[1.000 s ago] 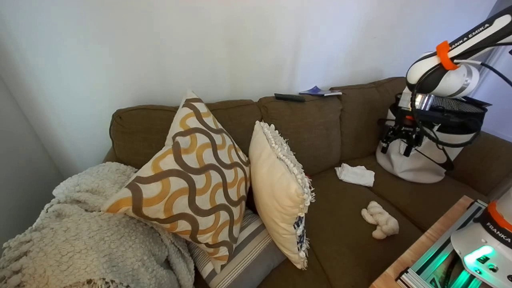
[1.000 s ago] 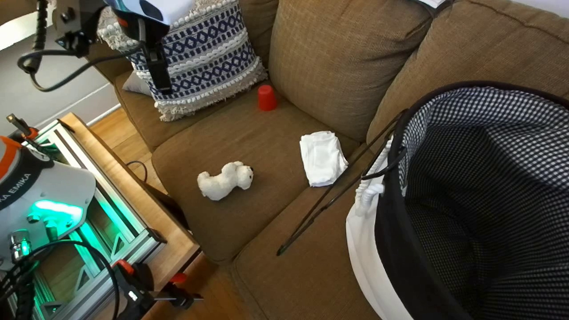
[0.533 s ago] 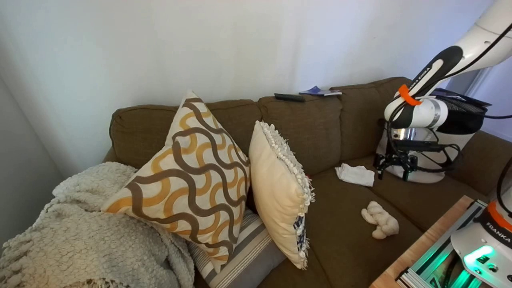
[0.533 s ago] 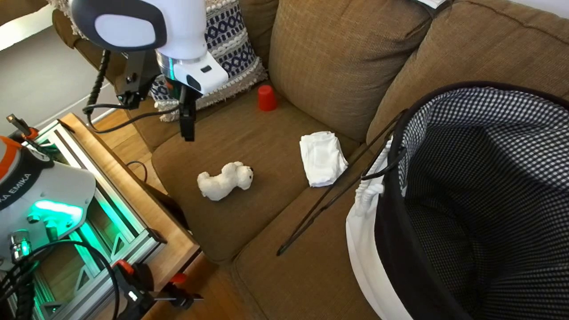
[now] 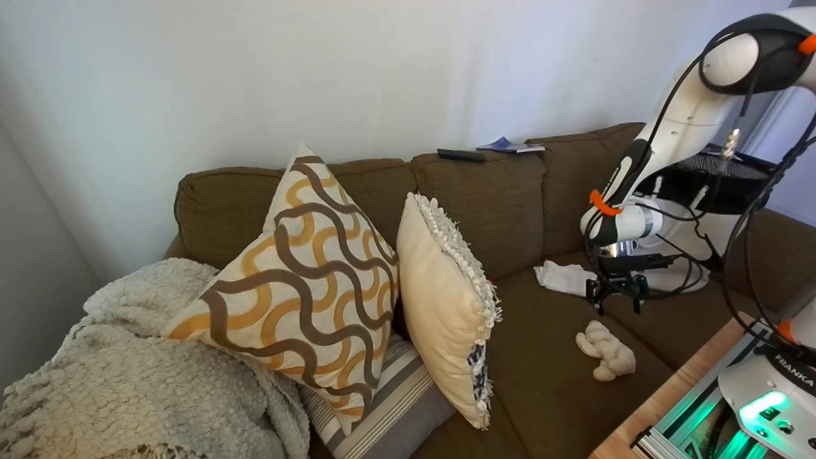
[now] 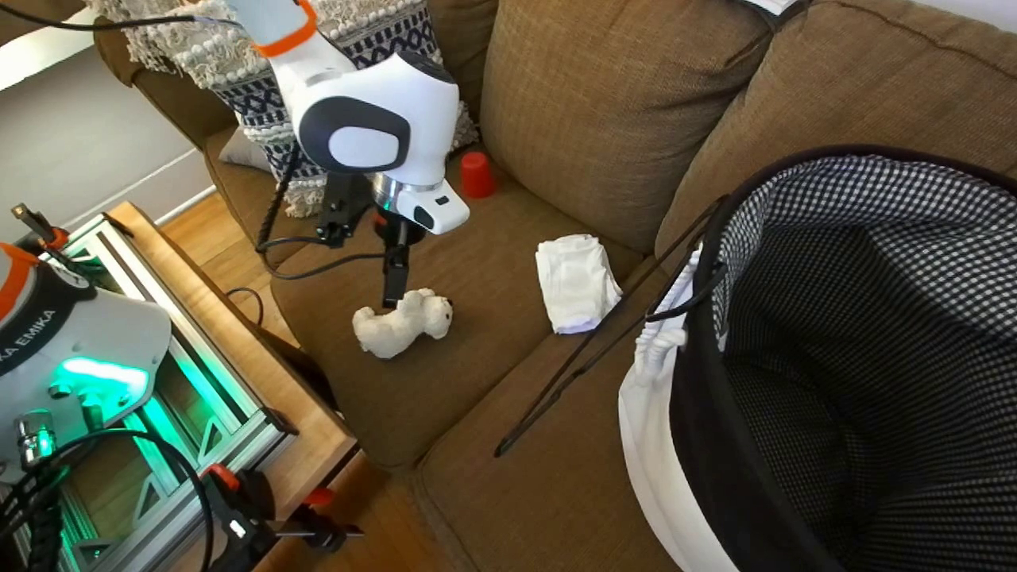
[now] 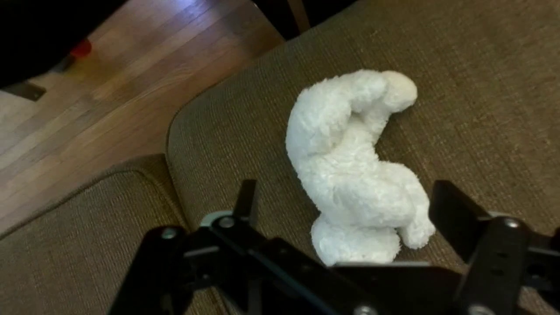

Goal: Move the teddy bear from the seat to the backrest of the couch

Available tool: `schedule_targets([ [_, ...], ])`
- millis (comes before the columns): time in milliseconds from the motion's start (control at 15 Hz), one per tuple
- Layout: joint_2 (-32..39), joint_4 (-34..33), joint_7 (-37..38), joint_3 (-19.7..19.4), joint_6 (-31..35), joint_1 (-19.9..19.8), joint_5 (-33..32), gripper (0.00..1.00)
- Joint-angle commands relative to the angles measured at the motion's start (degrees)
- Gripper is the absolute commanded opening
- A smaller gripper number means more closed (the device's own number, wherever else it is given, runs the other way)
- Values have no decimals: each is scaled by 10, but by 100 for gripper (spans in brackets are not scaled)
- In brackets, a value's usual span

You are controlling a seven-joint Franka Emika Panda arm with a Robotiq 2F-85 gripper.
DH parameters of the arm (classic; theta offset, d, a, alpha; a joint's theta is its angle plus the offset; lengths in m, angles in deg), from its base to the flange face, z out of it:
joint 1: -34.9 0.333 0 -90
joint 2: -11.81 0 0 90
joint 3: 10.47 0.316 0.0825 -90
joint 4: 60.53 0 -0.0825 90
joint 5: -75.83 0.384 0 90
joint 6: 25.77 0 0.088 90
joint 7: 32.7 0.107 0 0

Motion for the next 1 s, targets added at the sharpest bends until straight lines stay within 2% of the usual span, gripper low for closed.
schedule_targets([
  [0, 147, -142, 7, -17, -34, 11, -19, 100],
  [333, 253, -254, -11, -14, -77, 0, -19, 100],
  [400, 264, -269, -12, -13, -79, 1, -18, 75],
  [467, 271, -280, -14, -12, -80, 2, -17, 74],
  [533, 269, -283, -16, -10, -78, 2, -15, 68],
  [800, 245, -274, -26, -7, -71, -3, -12, 35],
  [867, 228, -265, -44, -3, -85, -7, -15, 40],
  [933, 198, -238, -67, 3, -74, -13, -16, 69],
])
